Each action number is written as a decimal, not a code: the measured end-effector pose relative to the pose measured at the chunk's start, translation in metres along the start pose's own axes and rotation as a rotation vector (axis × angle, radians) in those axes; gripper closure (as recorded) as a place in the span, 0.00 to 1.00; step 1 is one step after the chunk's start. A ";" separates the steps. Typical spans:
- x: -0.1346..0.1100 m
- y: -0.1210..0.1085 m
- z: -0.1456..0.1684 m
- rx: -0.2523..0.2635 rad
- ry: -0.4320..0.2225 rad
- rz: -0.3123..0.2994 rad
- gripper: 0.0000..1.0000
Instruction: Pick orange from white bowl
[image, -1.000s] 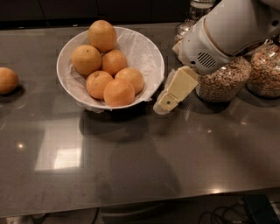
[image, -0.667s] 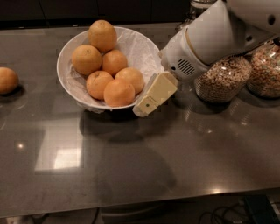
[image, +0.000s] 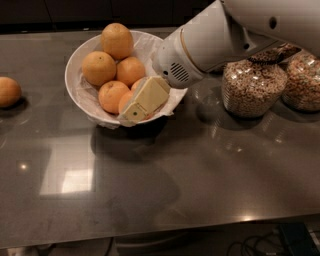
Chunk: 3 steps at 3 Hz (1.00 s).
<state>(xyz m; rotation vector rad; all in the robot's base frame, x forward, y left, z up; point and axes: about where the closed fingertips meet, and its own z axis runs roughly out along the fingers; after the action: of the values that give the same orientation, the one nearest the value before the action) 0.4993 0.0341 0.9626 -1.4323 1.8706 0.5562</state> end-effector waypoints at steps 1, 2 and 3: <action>0.000 0.000 0.000 0.000 0.000 0.000 0.00; -0.004 -0.009 0.007 0.045 -0.038 0.053 0.00; 0.002 -0.020 0.008 0.150 -0.048 0.156 0.00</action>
Offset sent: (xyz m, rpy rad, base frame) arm 0.0339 0.0066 -0.0067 0.1240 0.0005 -0.1857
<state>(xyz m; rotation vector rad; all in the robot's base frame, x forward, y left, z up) 0.5204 0.0324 0.9570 -1.1742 1.9532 0.5089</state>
